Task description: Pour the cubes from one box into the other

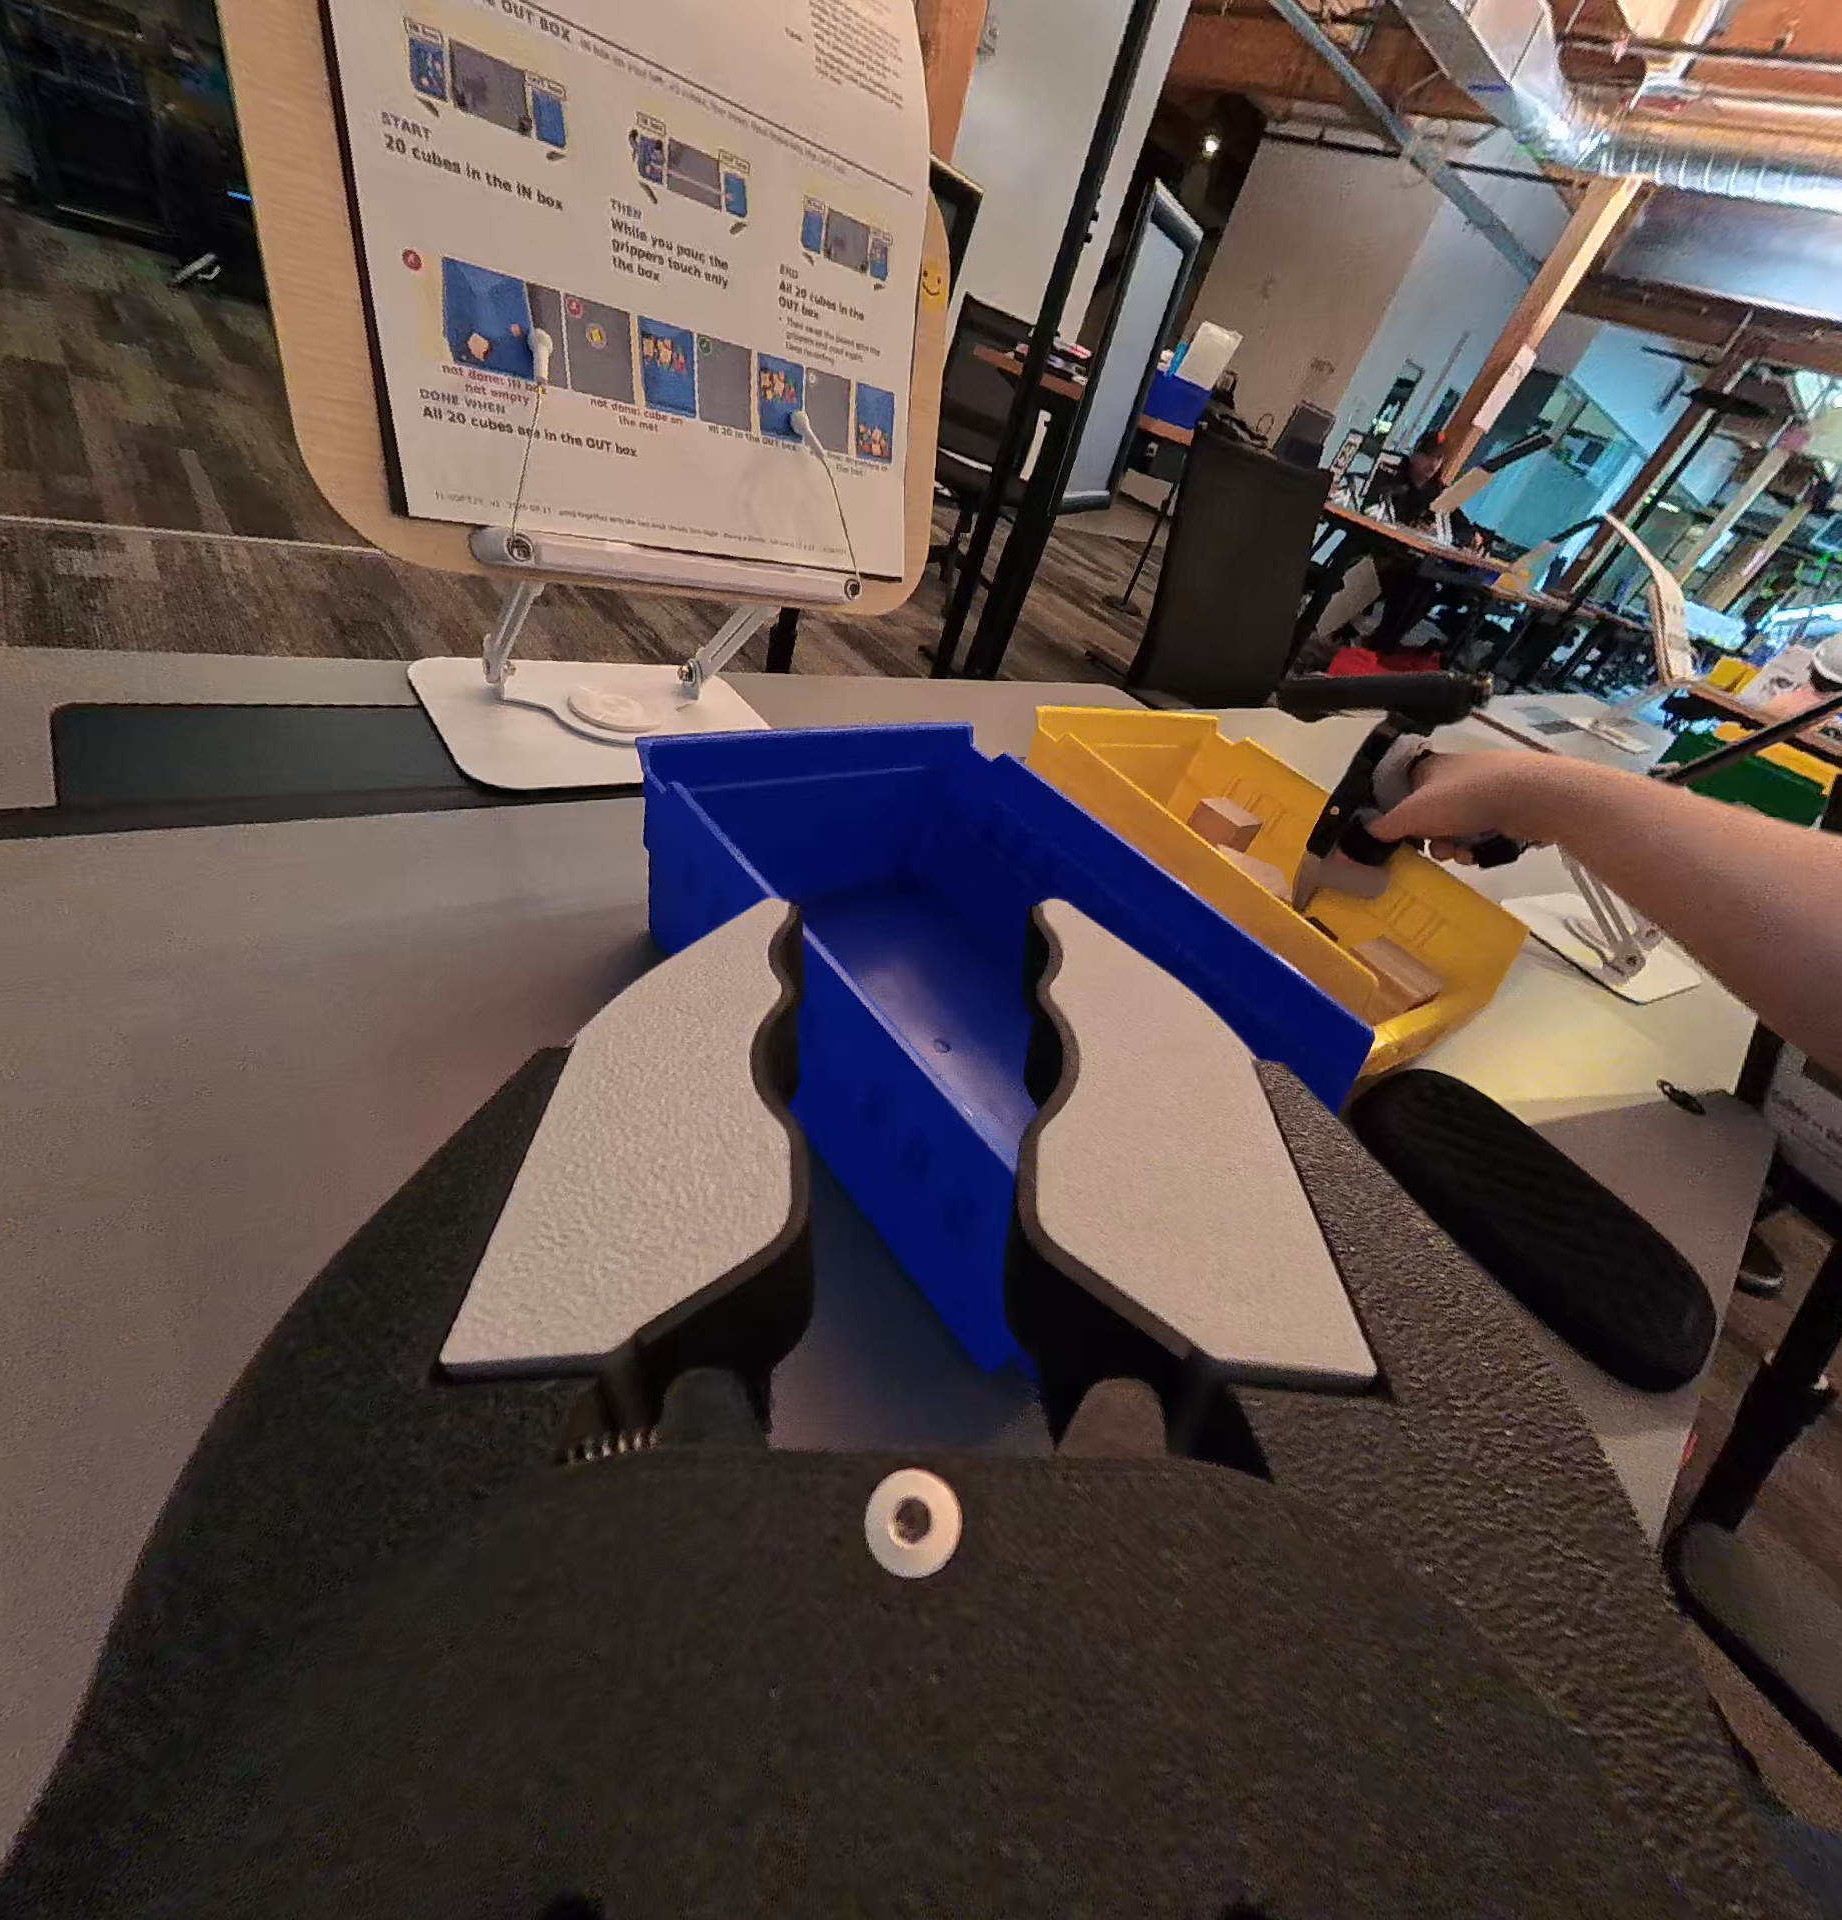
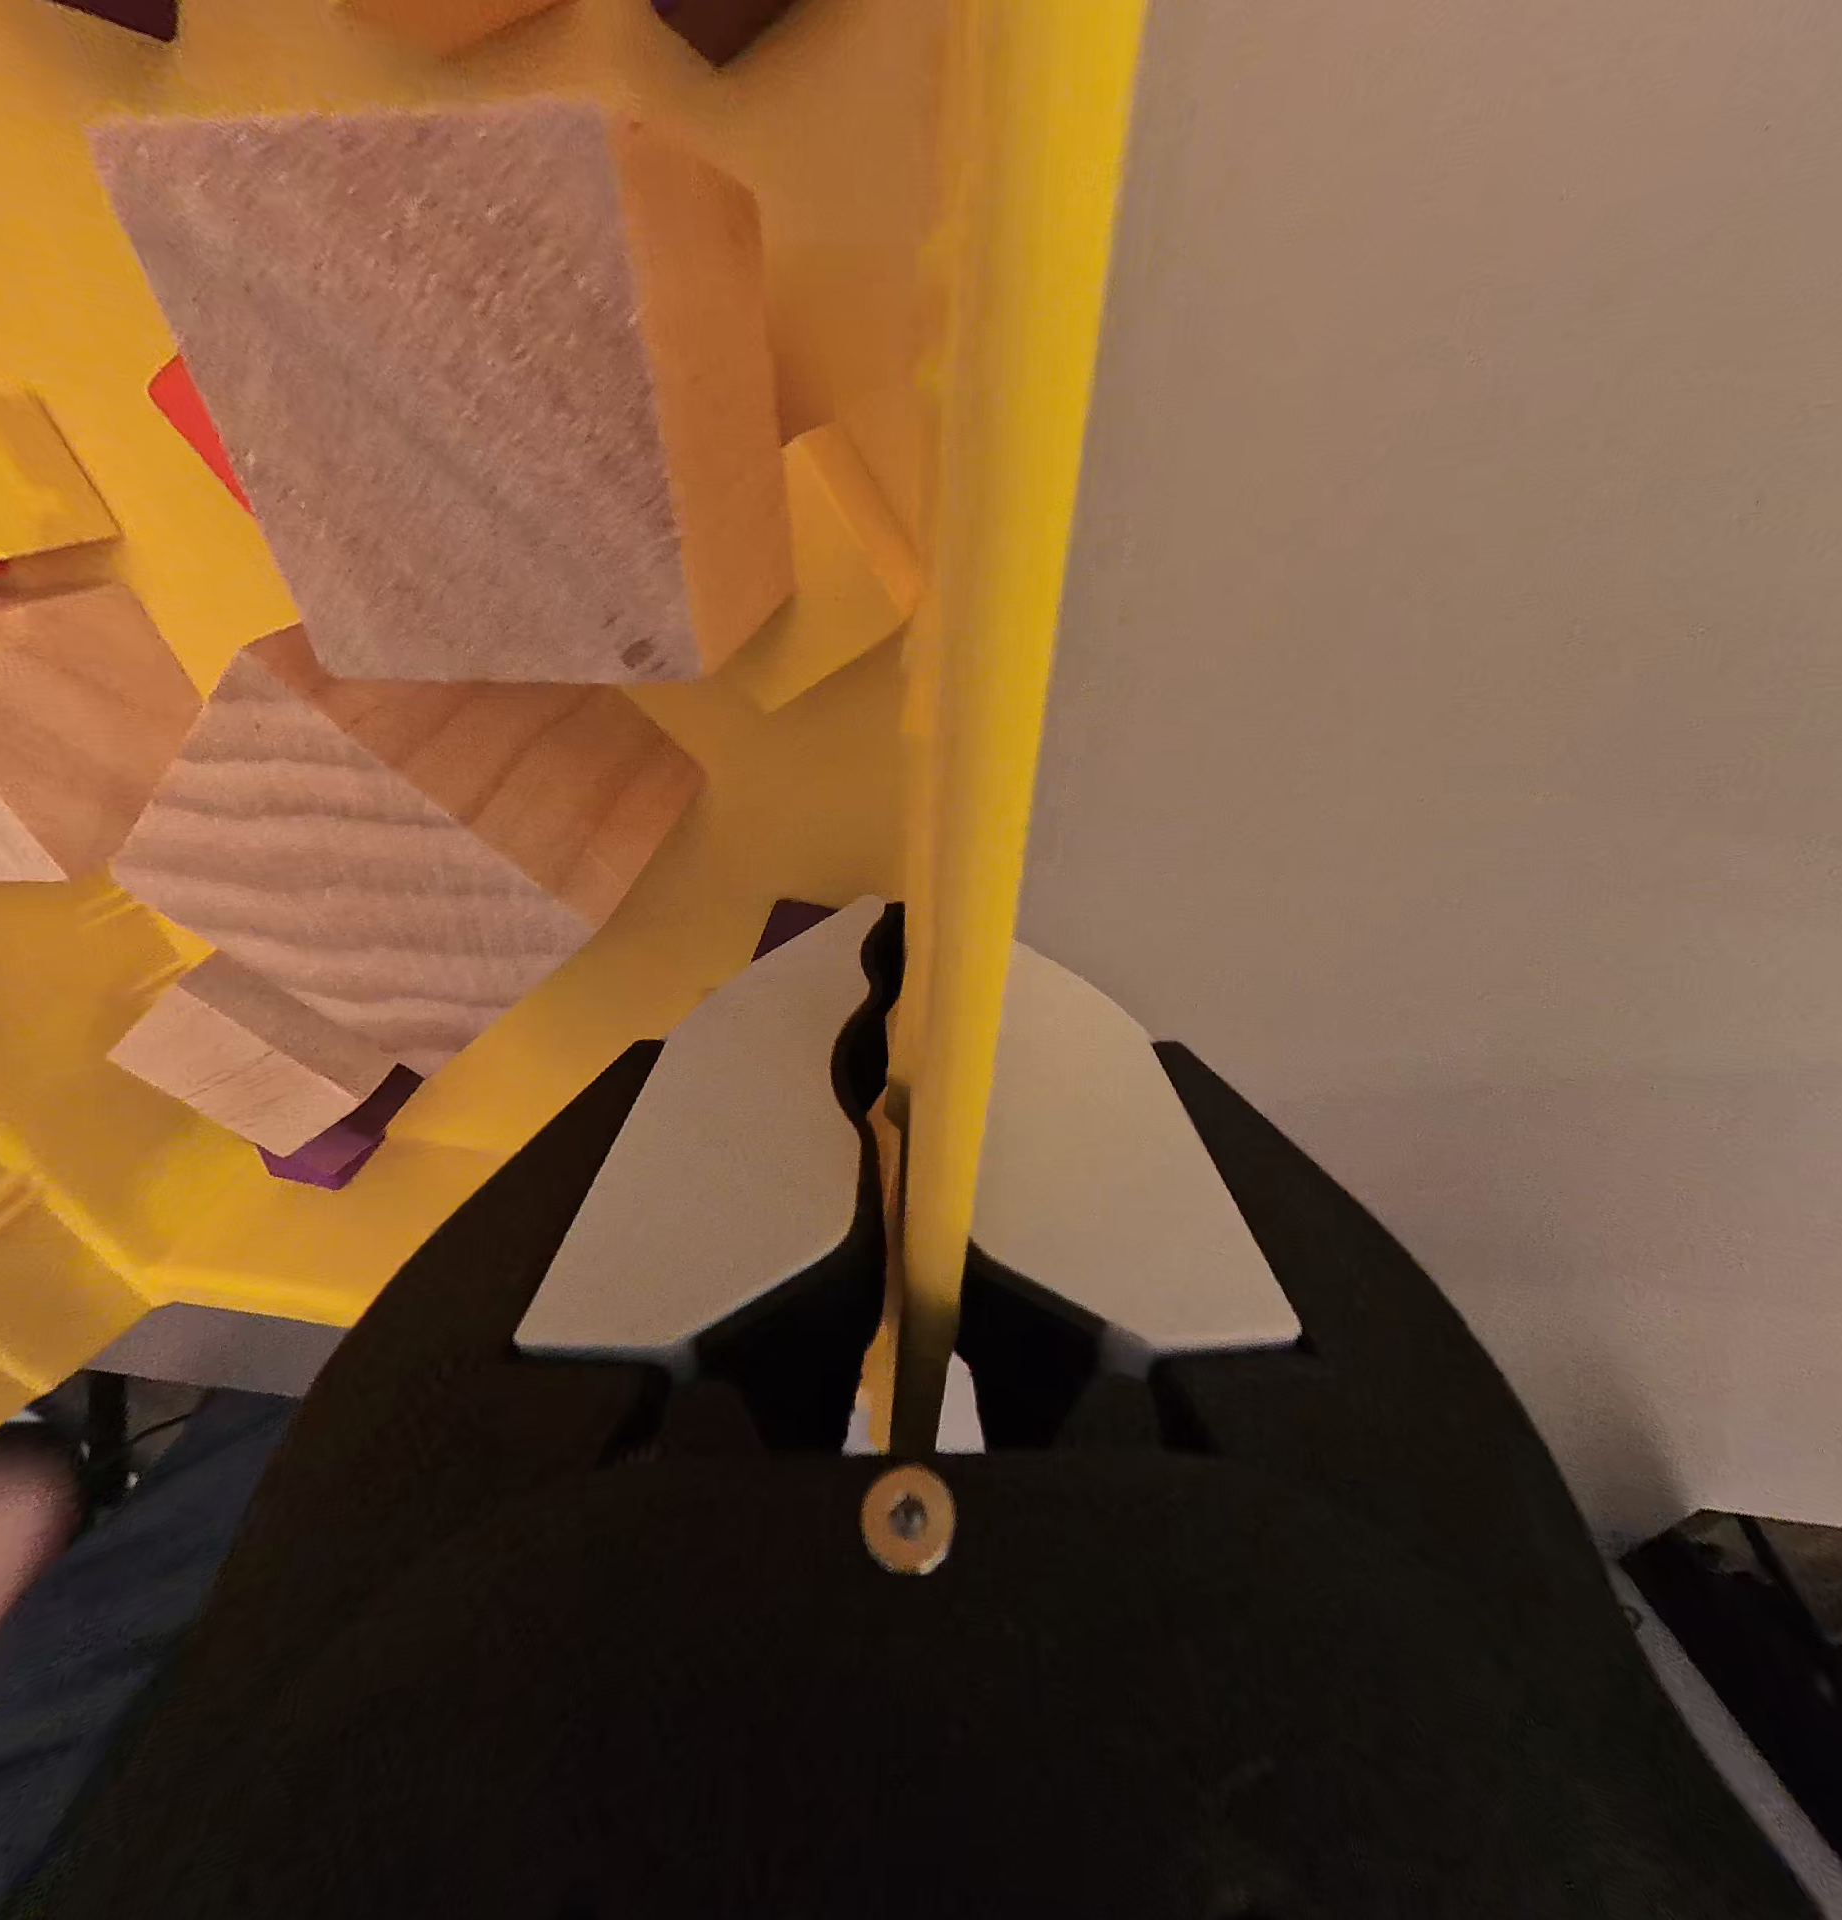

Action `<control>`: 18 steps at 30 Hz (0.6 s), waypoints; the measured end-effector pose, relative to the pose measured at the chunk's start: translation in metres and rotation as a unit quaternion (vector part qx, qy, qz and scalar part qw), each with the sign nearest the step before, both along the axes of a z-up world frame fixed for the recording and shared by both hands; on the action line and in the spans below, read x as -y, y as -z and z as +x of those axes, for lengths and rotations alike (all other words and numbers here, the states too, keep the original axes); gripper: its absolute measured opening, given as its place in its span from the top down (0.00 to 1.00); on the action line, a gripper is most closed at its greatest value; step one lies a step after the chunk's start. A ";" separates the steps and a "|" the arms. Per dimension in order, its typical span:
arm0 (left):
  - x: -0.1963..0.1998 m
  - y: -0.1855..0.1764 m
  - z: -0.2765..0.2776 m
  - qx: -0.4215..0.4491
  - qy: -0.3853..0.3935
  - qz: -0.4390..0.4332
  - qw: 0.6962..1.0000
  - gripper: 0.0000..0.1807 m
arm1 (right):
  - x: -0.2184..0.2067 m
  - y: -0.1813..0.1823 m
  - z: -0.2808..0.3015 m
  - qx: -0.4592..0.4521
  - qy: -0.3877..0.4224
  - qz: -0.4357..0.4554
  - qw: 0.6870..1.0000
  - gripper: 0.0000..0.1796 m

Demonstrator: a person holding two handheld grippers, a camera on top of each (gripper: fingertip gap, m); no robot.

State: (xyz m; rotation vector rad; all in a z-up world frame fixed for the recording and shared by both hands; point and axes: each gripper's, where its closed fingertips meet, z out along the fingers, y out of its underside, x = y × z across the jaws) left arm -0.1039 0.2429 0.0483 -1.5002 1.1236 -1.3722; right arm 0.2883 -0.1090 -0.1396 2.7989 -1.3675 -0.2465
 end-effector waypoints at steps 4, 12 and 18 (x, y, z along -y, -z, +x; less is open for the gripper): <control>0.001 0.010 -0.006 -0.020 0.004 0.002 1.000 0.79 | 0.000 0.000 0.000 -0.017 -0.010 0.003 1.000 0.98; 0.000 0.021 -0.032 -0.051 0.013 -0.005 0.999 0.80 | 0.010 -0.002 0.005 -0.031 -0.041 0.024 0.998 0.99; -0.006 0.022 -0.046 -0.058 0.009 -0.010 0.998 0.80 | 0.022 -0.021 0.018 -0.004 -0.044 0.038 0.998 0.99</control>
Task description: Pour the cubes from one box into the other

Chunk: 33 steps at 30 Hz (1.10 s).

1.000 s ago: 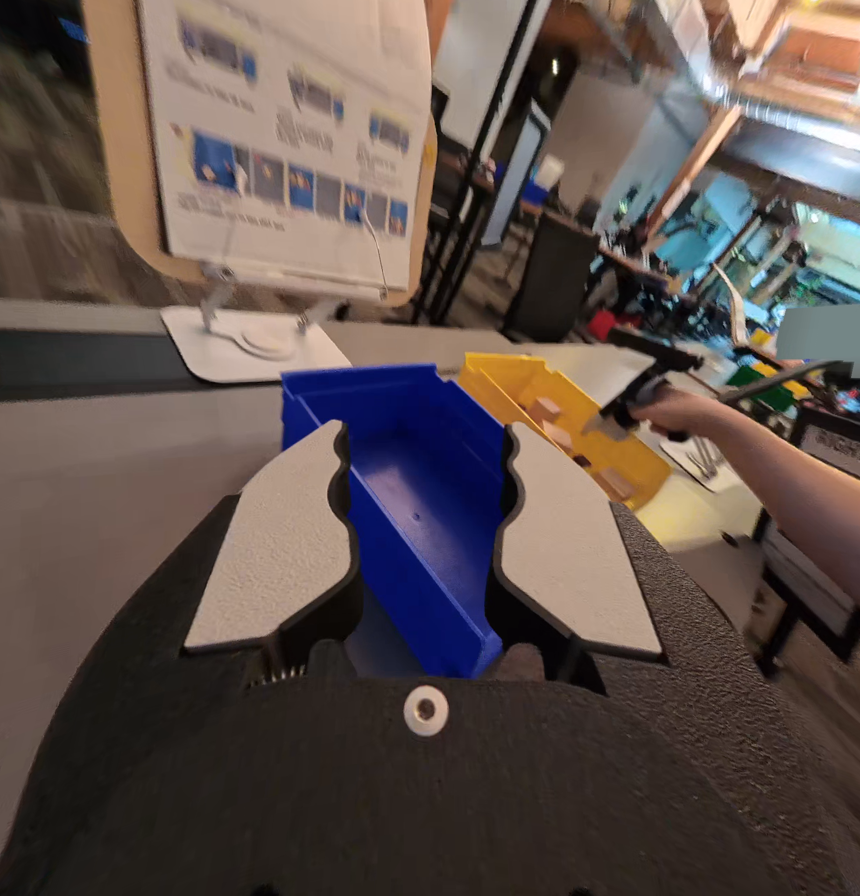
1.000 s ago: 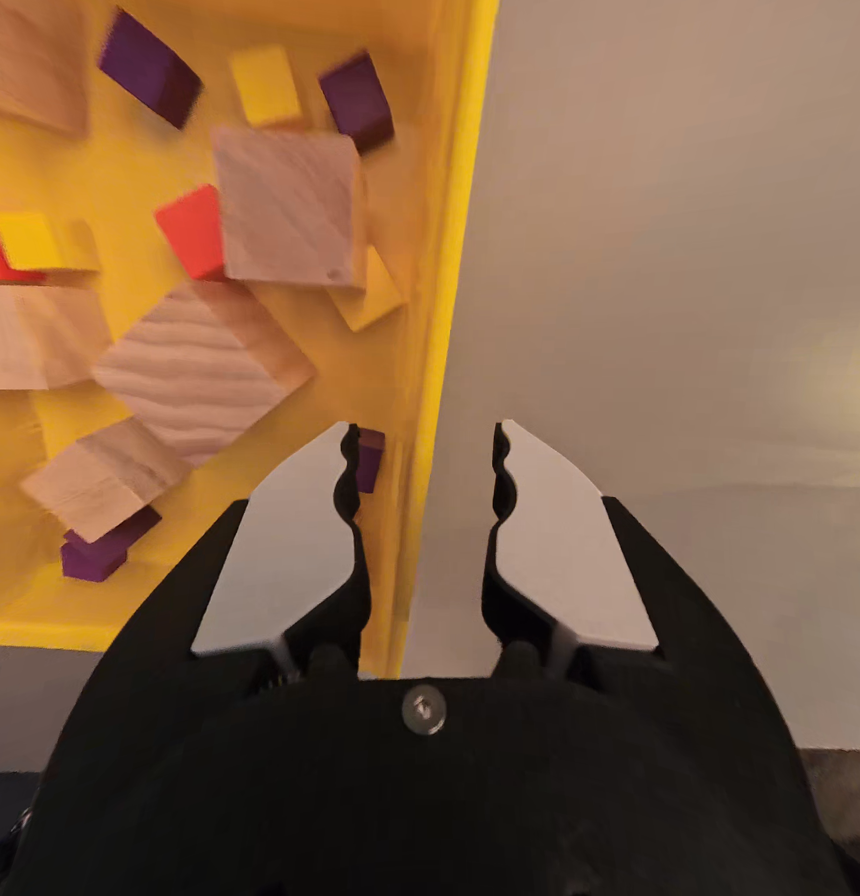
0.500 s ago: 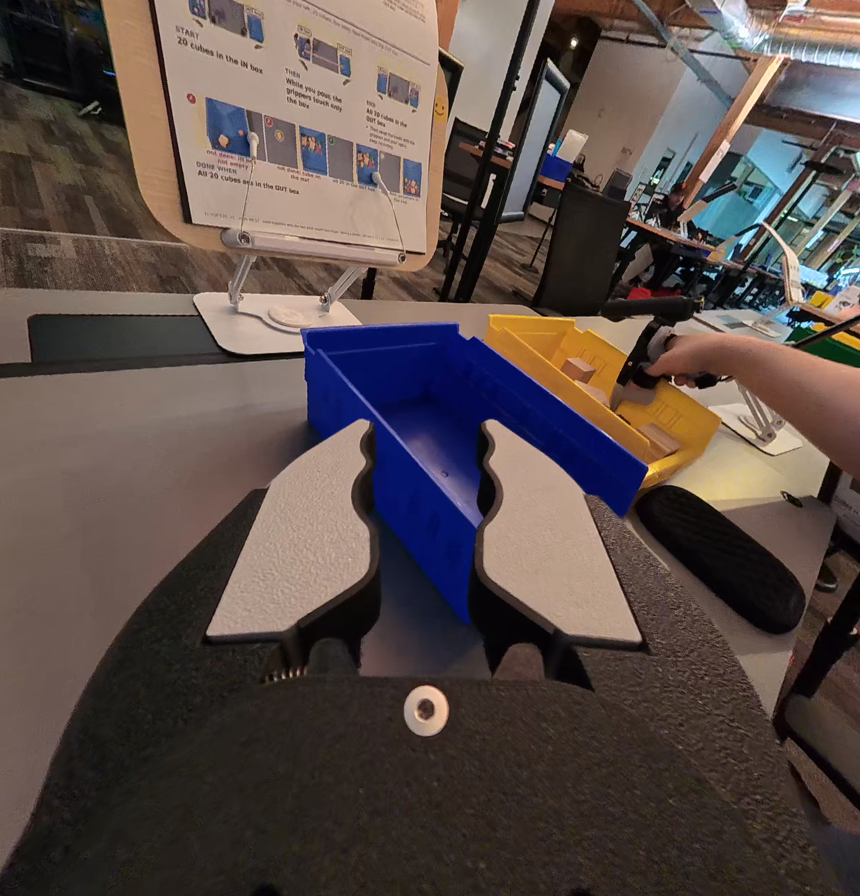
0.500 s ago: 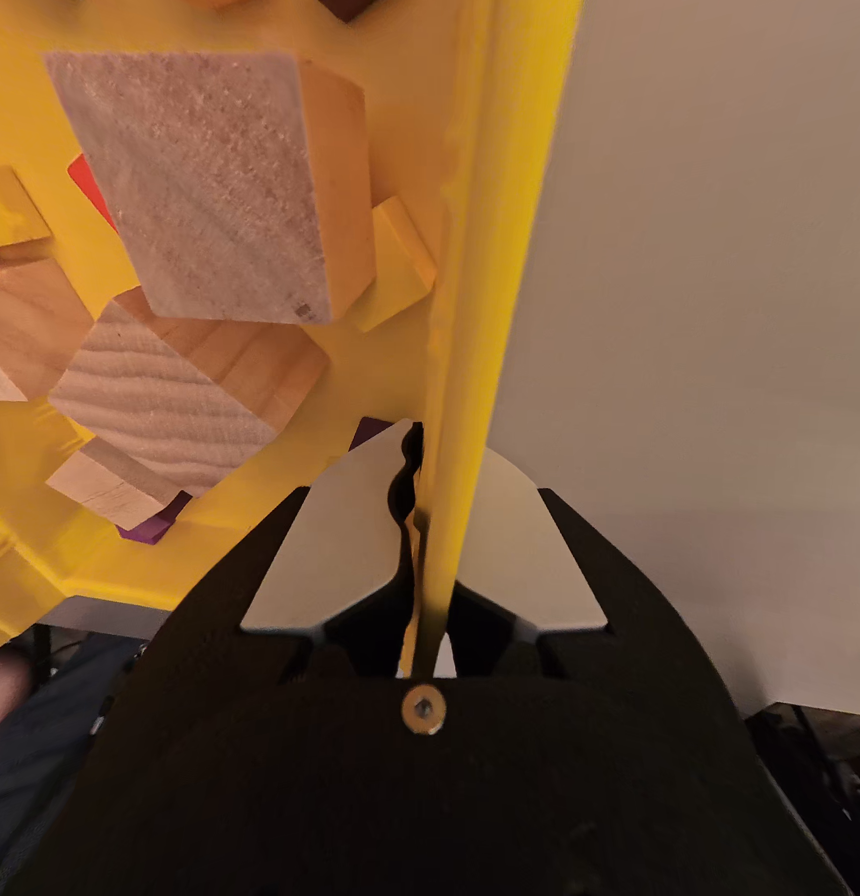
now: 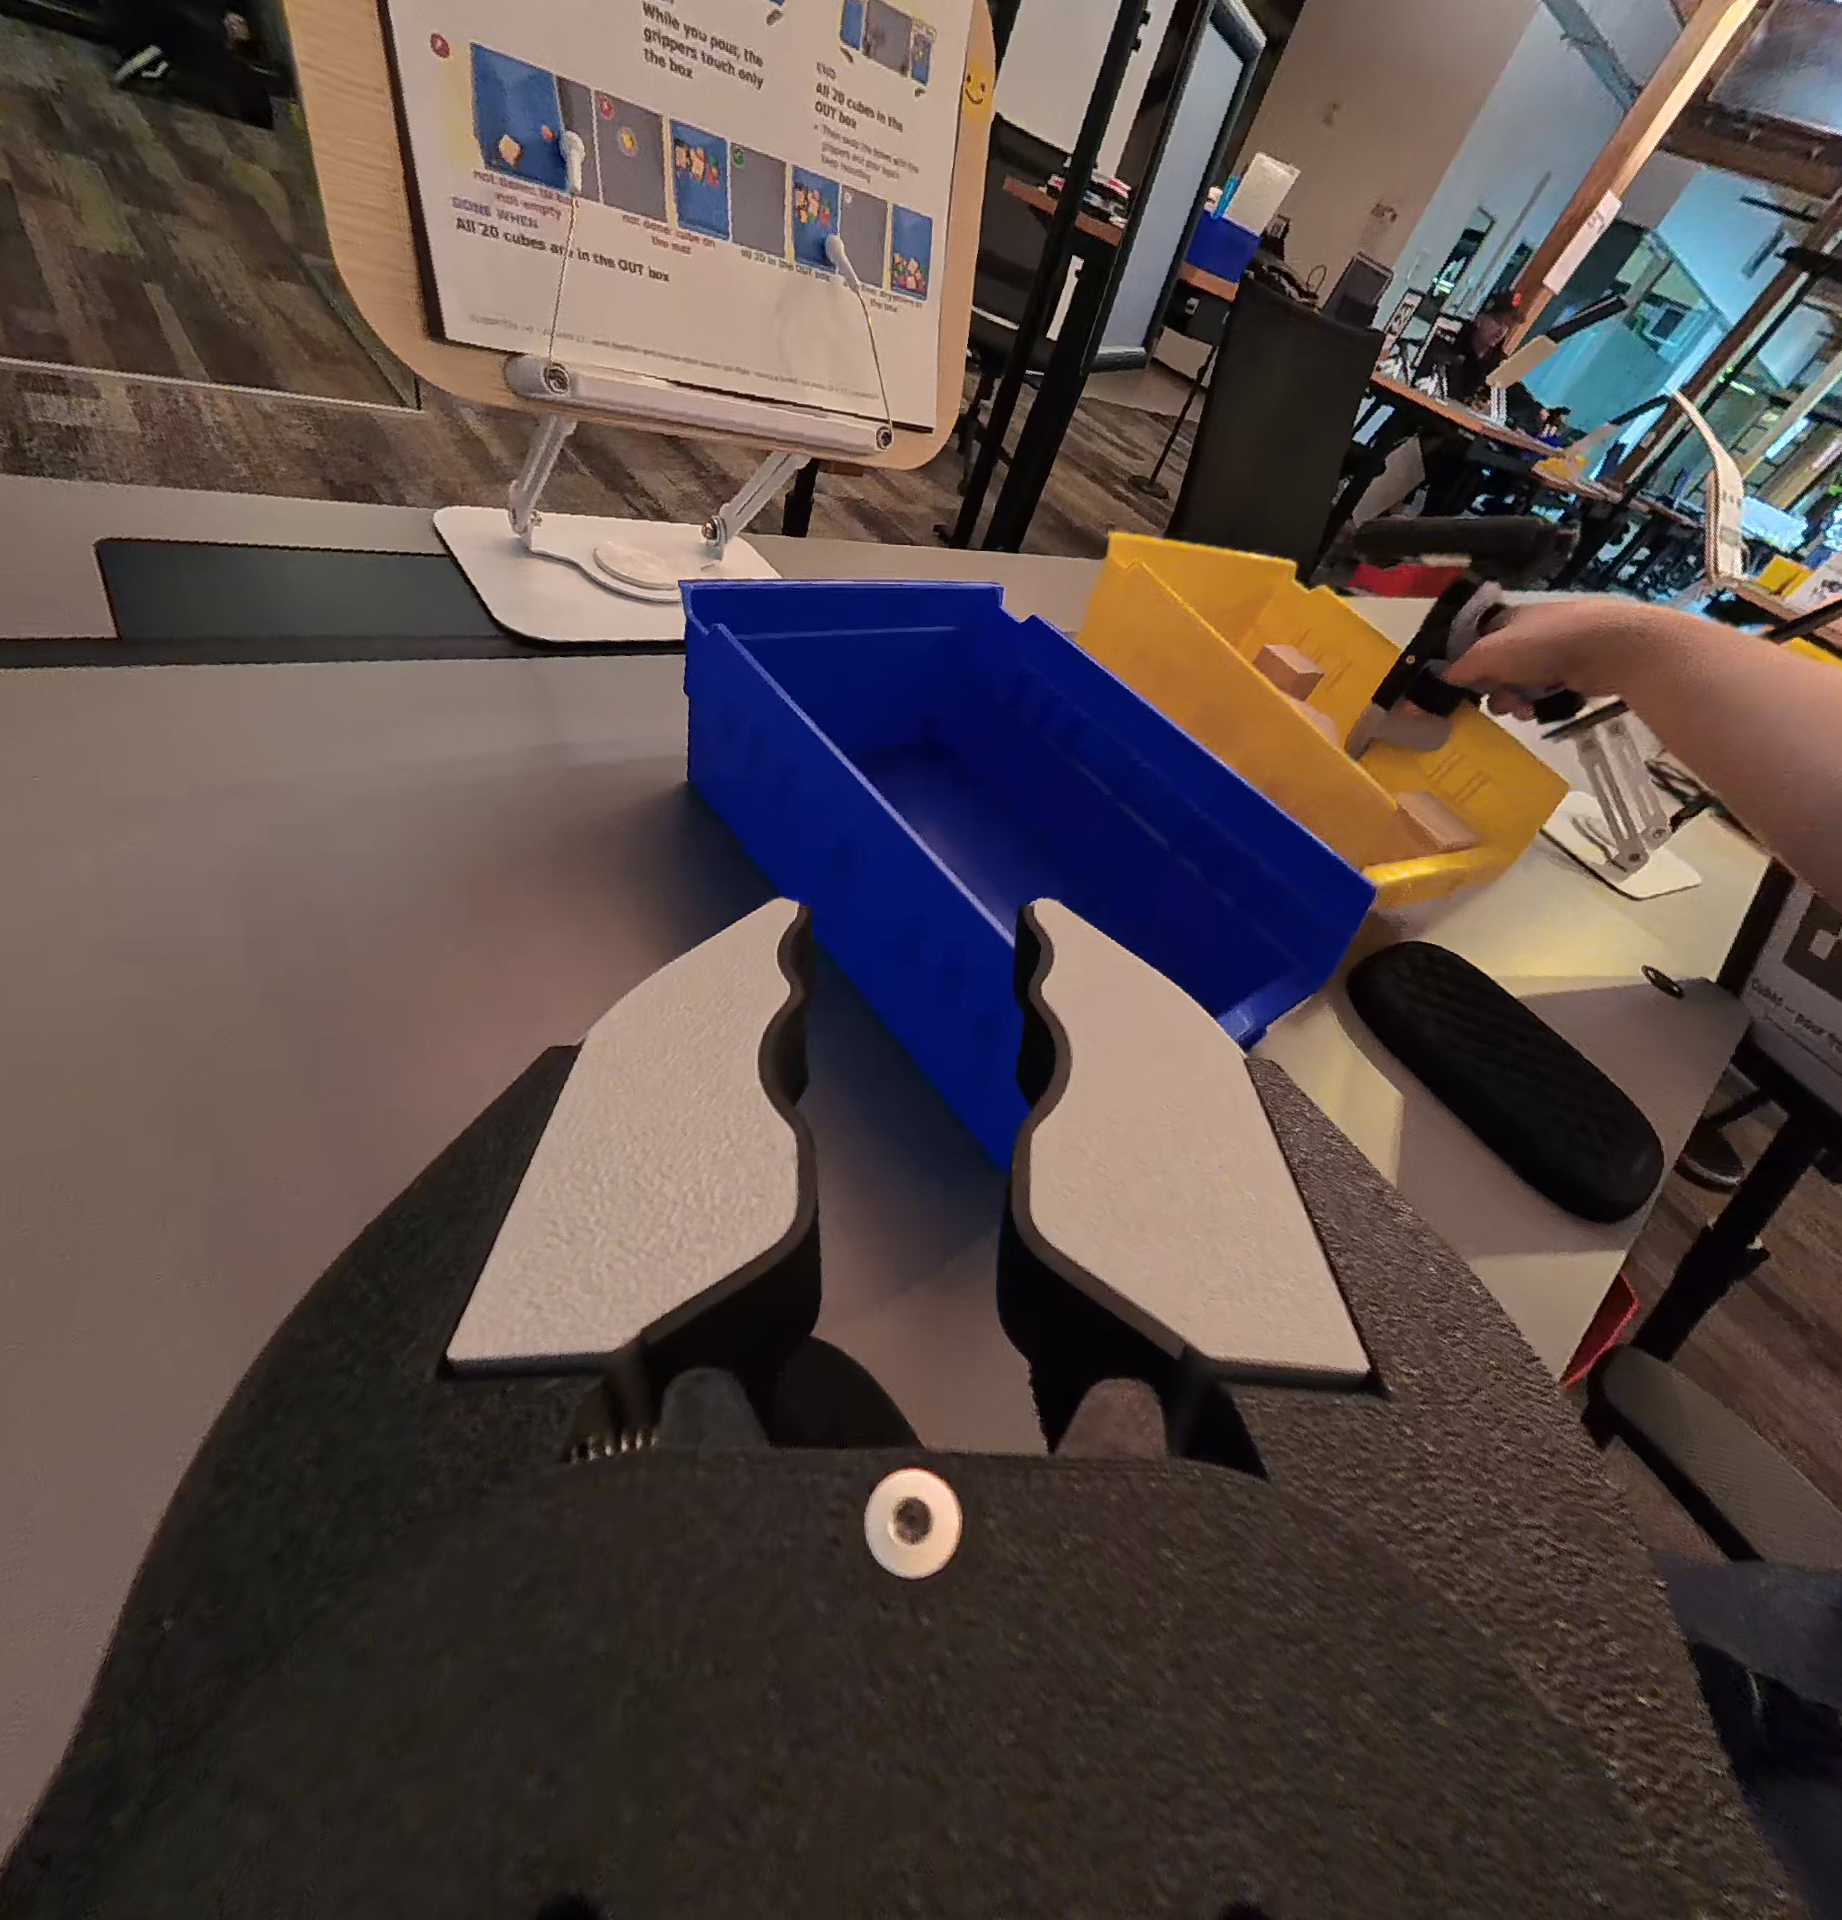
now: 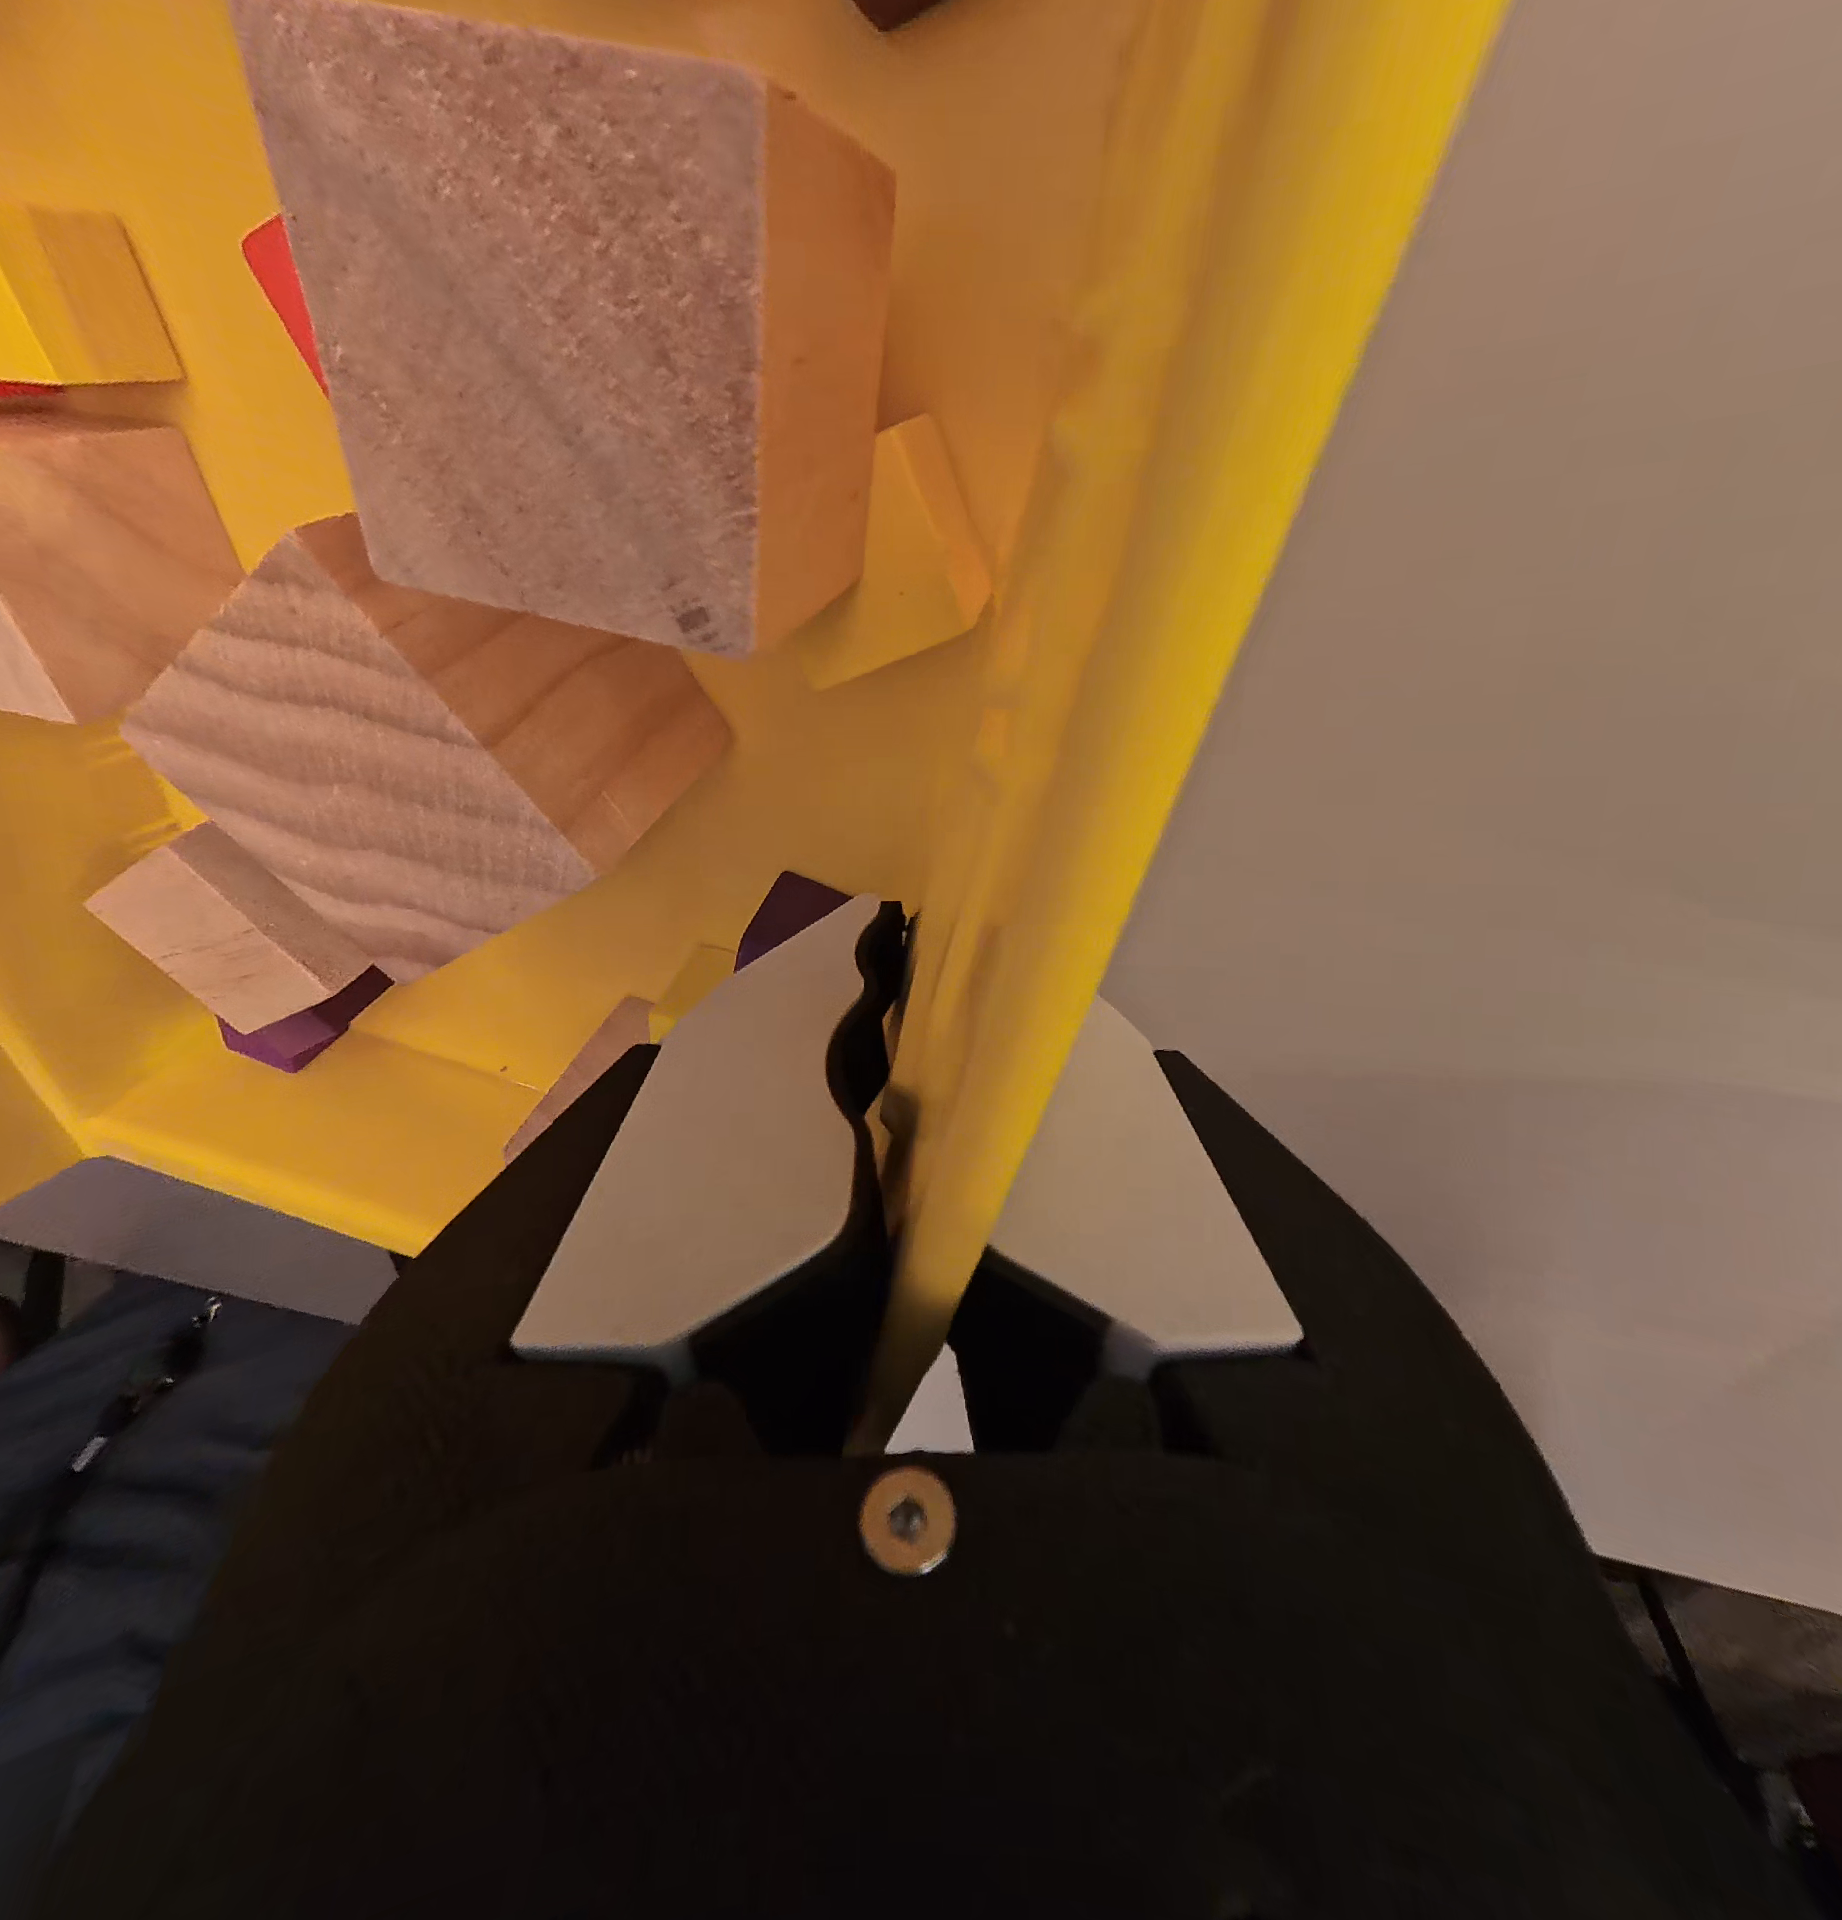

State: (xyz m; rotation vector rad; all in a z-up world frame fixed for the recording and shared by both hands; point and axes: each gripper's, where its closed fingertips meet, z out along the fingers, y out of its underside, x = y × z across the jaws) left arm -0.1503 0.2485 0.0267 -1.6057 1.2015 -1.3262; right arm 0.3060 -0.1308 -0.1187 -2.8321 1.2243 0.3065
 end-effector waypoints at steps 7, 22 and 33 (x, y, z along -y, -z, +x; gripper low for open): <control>-0.003 0.011 -0.018 -0.018 -0.010 -0.015 1.000 0.80 | 0.006 -0.070 0.006 0.030 -0.014 -0.007 0.999 0.99; -0.020 0.006 -0.080 0.013 -0.059 -0.040 0.997 0.79 | -0.226 -0.149 -0.134 -0.009 -0.201 0.035 0.979 0.98; -0.061 -0.004 -0.145 -0.023 -0.135 -0.025 0.990 0.79 | -0.428 -0.120 -0.282 -0.054 -0.331 0.068 0.939 0.98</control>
